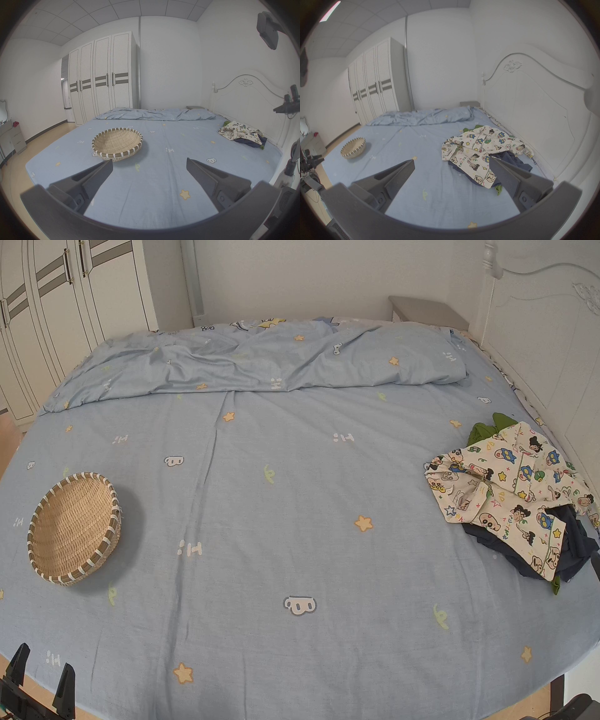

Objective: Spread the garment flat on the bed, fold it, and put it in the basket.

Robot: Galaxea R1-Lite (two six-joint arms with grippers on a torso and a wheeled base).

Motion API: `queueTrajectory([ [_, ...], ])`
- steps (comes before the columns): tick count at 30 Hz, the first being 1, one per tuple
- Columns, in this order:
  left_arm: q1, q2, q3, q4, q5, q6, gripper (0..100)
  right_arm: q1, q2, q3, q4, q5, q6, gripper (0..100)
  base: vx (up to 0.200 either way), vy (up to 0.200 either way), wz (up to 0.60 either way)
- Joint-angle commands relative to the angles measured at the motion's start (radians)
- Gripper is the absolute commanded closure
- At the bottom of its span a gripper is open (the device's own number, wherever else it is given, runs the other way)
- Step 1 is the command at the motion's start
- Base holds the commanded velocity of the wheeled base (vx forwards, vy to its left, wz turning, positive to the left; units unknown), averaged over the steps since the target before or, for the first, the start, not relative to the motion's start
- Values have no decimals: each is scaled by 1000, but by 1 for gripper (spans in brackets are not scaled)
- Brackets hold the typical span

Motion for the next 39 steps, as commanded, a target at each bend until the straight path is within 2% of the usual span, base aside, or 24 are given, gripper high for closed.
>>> queueTrajectory([
  [1, 0, -13, 18, 0, 2, 0, 0, 39, 681, -265, -108, -45, -145, 0, 0, 0, 0],
  [4, 0, -13, 18, -2, 0, 0, 0, 91, 876, -372, -117, -108, -158, 0, 0, 0, 0],
  [6, -1, -13, 18, 0, 0, 0, 0, 98, 928, -407, -117, -119, -161, 0, 0, 0, 0],
  [10, 0, -13, 18, 0, 0, 0, 0, 118, 1181, -619, -115, -196, -182, 0, 0, 0, 0],
  [14, -1, -13, 18, 0, 0, 0, 0, 135, 1320, -702, -132, -254, -194, 0, 0, 0, 0],
  [20, 0, -13, 18, 0, 0, 0, 0, 157, 1415, -763, -155, -260, -221, 0, 0, 0, 0],
  [26, 0, -13, 18, -2, 0, 0, 0, 169, 1544, -832, -161, -294, -222, 0, 0, 0, 0],
  [39, 0, -13, 18, -2, 0, 0, 0, 180, 1547, -793, -201, -297, -221, 0, 0, 0, 0],
])
